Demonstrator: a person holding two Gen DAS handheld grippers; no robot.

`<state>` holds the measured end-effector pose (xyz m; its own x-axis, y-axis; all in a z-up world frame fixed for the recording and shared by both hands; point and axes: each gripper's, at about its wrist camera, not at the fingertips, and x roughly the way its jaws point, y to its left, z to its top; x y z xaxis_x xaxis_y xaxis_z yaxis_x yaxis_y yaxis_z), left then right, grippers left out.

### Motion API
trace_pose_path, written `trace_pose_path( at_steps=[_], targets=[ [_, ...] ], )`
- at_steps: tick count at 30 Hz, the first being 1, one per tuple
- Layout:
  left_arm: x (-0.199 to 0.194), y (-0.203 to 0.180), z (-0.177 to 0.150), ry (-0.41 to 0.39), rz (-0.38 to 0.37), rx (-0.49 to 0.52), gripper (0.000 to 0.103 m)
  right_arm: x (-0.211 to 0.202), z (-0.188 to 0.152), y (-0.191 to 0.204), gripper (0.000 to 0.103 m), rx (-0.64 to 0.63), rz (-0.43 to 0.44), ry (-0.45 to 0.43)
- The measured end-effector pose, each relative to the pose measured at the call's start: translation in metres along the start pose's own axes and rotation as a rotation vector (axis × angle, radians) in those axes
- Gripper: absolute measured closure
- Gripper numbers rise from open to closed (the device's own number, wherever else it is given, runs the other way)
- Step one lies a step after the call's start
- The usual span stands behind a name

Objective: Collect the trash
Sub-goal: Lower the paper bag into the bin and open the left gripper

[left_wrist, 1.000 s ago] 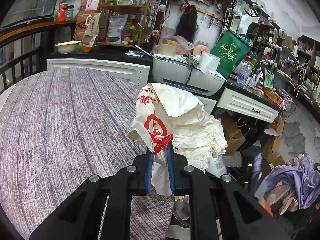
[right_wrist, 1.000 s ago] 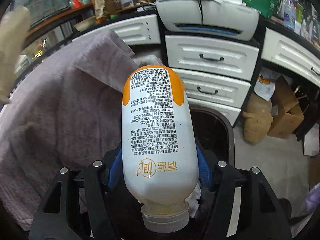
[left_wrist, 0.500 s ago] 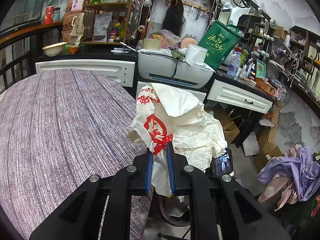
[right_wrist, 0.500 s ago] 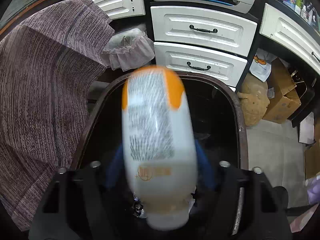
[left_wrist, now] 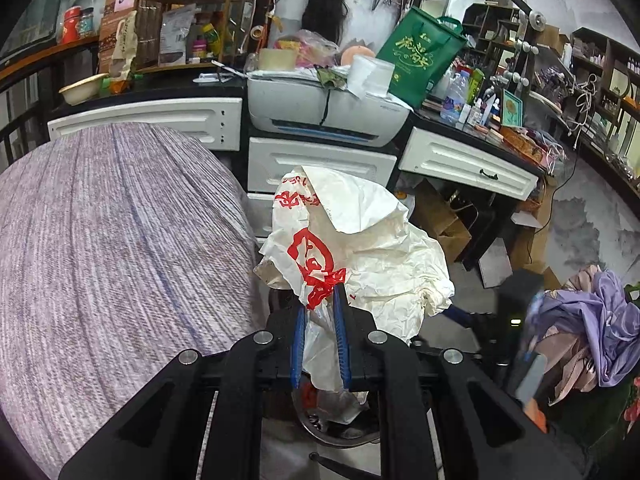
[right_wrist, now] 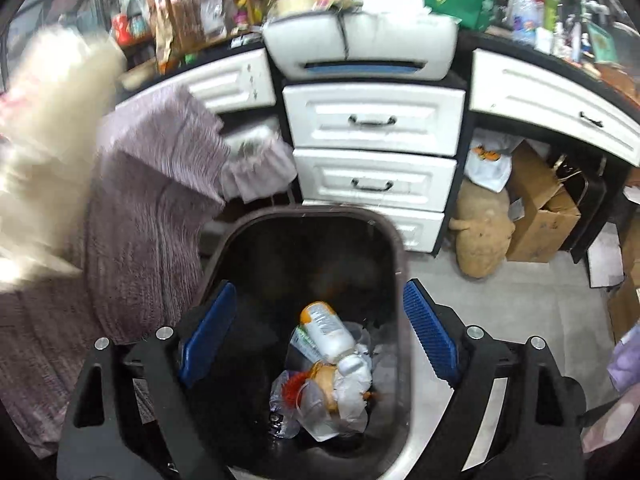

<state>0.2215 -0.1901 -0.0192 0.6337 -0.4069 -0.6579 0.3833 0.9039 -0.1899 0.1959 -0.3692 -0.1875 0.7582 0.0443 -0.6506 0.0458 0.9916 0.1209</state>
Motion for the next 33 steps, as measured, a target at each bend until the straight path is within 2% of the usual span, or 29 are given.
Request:
trace_pose_path(
  at_steps=[7, 14, 21, 33],
  targets=[
    [0.024, -0.025, -0.005, 0.043, -0.016, 0.053, 0.089, -0.051, -0.011, -0.029, 0.015, 0.058, -0.047, -0.087],
    [0.060, -0.044, -0.018, 0.126, -0.013, 0.097, 0.089, -0.077, -0.032, -0.062, 0.014, 0.116, -0.095, -0.116],
    [0.101, -0.050, -0.034, 0.222, 0.017, 0.112, 0.089, -0.084, -0.045, -0.085, 0.014, 0.175, -0.111, -0.119],
    [0.160, -0.049, -0.047, 0.360, 0.078, 0.105, 0.089, -0.080, -0.057, -0.098, 0.014, 0.232, -0.090, -0.109]
  ],
)
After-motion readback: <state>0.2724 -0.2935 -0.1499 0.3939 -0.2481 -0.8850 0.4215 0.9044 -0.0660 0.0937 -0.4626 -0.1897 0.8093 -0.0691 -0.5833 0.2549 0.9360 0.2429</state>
